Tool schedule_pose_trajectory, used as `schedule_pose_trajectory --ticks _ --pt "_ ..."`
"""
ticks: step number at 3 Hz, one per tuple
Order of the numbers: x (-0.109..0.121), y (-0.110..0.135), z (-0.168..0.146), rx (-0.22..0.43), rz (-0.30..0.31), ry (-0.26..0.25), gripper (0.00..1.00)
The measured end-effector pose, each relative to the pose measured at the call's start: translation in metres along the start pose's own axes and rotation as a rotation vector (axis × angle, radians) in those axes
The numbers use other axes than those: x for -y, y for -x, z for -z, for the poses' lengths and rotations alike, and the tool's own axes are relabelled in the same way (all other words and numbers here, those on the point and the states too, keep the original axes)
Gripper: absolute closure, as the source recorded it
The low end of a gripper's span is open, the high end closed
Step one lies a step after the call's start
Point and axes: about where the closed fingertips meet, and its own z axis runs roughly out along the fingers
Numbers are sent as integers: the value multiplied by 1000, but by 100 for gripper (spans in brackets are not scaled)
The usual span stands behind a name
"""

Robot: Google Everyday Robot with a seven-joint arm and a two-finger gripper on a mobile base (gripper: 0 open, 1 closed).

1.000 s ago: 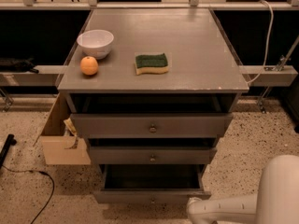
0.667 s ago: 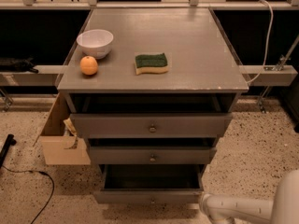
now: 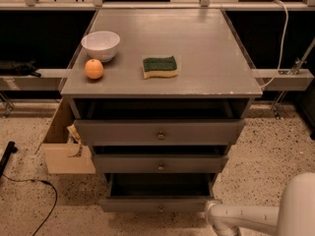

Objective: Close bottom drawer

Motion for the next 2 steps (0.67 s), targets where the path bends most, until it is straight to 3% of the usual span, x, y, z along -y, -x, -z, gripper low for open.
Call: schedule_pose_trajectory --ticks 1,2 --pt "3 -5 0 -19 1 -12 100" --pt "2 -9 -11 -49 -10 22 100"
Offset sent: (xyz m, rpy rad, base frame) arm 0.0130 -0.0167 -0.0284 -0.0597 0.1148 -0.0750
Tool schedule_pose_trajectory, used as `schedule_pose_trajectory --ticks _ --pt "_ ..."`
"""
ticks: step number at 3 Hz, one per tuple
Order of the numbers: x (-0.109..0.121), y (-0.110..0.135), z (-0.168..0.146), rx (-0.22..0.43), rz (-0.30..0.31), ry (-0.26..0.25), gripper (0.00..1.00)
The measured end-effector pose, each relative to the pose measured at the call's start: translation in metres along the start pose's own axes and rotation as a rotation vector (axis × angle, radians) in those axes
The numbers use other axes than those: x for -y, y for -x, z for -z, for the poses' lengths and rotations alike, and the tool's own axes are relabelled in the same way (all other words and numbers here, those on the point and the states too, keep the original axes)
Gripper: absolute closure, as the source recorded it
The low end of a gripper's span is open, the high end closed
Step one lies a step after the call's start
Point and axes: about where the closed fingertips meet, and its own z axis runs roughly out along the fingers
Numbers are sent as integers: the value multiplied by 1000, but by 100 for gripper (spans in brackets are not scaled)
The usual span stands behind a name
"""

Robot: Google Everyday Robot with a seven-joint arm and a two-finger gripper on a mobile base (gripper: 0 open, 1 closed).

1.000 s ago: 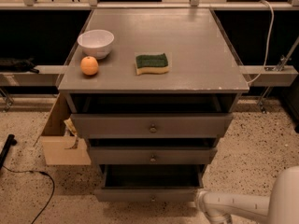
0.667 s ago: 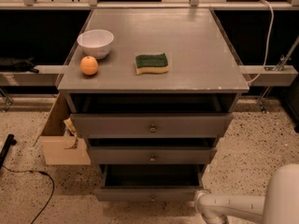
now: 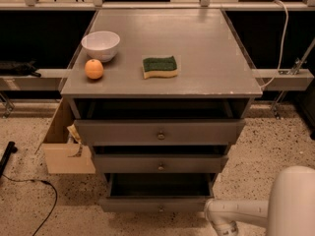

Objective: Close bottom drawer

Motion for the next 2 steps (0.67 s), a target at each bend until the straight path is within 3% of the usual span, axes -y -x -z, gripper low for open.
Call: schedule_pose_trajectory --ticks 2 --pt "0 0 -35 -93 -16 92 100"
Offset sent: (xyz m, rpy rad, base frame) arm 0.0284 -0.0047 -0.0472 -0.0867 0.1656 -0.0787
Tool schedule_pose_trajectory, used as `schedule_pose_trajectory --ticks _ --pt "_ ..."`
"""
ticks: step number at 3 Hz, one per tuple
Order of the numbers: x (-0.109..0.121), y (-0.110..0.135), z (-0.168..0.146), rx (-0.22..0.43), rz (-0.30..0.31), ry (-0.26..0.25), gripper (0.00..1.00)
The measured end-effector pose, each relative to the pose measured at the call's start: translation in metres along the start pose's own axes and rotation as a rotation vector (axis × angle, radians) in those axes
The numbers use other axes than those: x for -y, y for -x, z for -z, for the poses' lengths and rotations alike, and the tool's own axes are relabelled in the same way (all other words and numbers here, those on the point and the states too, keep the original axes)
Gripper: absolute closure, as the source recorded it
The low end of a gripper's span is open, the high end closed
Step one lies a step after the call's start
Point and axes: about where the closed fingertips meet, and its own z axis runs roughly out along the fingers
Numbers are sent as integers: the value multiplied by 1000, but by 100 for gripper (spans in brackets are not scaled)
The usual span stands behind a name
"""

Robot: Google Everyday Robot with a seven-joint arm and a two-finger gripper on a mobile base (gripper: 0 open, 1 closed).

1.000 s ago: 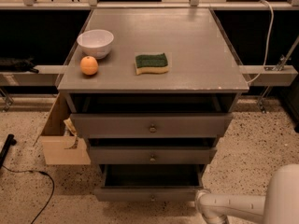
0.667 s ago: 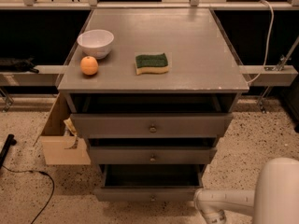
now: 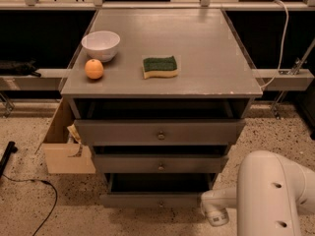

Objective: Close bottom drawer

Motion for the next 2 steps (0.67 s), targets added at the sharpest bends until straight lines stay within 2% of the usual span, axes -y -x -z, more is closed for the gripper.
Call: schedule_pose_trajectory --ticks 1,2 --pt "-1 -1 1 6 1 -3 100" --pt "2 1 10 46 2 -56 100"
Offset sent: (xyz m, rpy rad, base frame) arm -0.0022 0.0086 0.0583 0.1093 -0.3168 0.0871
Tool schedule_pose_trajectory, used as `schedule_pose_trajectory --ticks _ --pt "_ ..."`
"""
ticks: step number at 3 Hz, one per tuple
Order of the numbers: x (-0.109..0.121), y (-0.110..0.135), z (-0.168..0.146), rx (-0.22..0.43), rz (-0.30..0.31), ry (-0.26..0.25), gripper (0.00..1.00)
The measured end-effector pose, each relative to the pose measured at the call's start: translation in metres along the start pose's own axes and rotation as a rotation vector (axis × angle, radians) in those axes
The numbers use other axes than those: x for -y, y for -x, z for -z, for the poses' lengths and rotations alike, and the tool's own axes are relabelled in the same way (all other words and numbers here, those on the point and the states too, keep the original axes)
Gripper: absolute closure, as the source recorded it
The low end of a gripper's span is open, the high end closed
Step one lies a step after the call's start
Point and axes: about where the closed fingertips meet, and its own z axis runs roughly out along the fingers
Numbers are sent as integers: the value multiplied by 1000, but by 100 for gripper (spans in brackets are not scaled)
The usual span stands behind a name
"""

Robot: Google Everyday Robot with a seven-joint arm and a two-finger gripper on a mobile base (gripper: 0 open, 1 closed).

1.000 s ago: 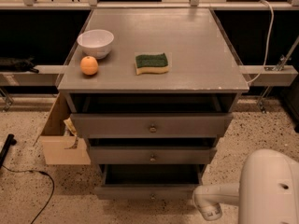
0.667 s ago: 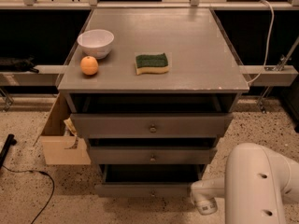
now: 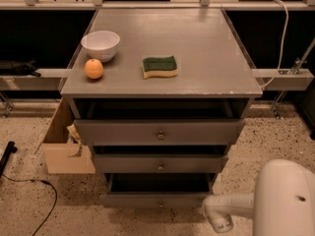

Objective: Close bottom drawer

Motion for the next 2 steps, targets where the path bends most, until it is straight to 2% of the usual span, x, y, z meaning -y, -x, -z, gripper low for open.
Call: schedule_pose_trajectory --ticks 1,2 --pt "2 2 13 101 -46 -86 100" --pt "11 -1 21 160 -25 -171 100"
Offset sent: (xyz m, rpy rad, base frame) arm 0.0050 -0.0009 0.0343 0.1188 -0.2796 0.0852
